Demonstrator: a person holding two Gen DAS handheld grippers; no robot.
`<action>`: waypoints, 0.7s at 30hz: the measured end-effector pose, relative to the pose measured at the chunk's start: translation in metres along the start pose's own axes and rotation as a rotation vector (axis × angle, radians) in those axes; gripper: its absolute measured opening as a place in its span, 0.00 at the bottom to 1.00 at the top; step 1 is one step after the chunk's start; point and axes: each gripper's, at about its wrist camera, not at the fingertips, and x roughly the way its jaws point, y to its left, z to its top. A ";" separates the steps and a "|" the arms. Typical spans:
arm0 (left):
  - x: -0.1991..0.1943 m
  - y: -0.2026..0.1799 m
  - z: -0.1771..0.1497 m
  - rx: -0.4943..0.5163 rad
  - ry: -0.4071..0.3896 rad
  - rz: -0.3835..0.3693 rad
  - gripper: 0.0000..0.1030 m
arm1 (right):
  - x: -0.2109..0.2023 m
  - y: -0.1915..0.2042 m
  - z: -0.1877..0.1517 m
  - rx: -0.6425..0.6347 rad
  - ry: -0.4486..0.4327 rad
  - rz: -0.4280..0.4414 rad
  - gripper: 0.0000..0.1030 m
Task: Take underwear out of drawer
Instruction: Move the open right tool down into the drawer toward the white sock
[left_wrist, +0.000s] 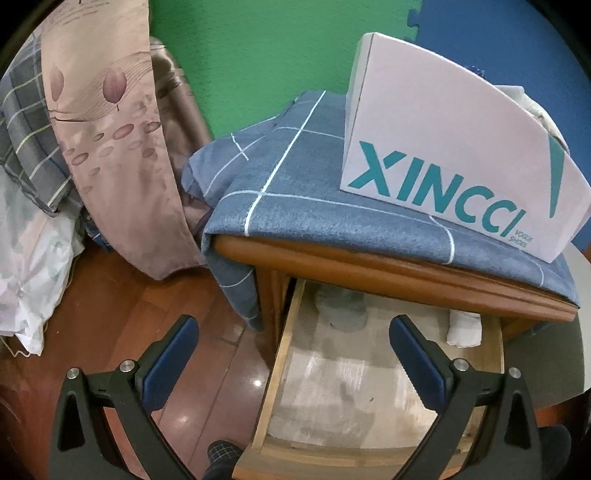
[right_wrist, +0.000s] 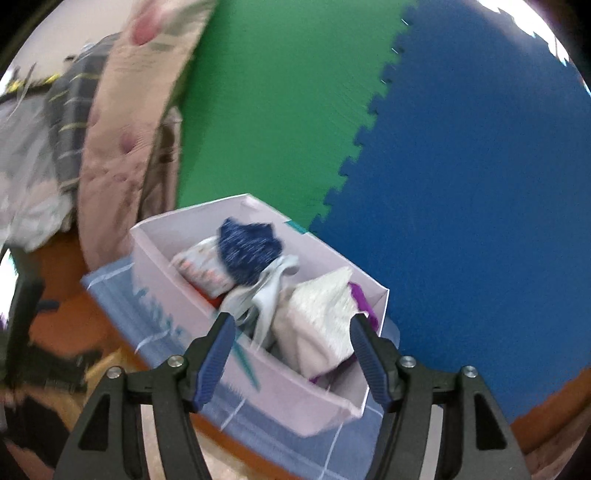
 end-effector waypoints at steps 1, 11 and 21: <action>0.000 0.001 0.000 -0.002 0.003 0.005 0.99 | -0.010 0.008 -0.009 -0.027 -0.007 0.000 0.64; 0.004 0.008 -0.002 -0.037 0.030 0.004 0.99 | -0.018 0.066 -0.115 -0.175 0.133 0.098 0.64; 0.012 0.010 -0.010 -0.021 0.082 0.027 0.99 | 0.048 0.098 -0.184 -0.251 0.306 0.169 0.63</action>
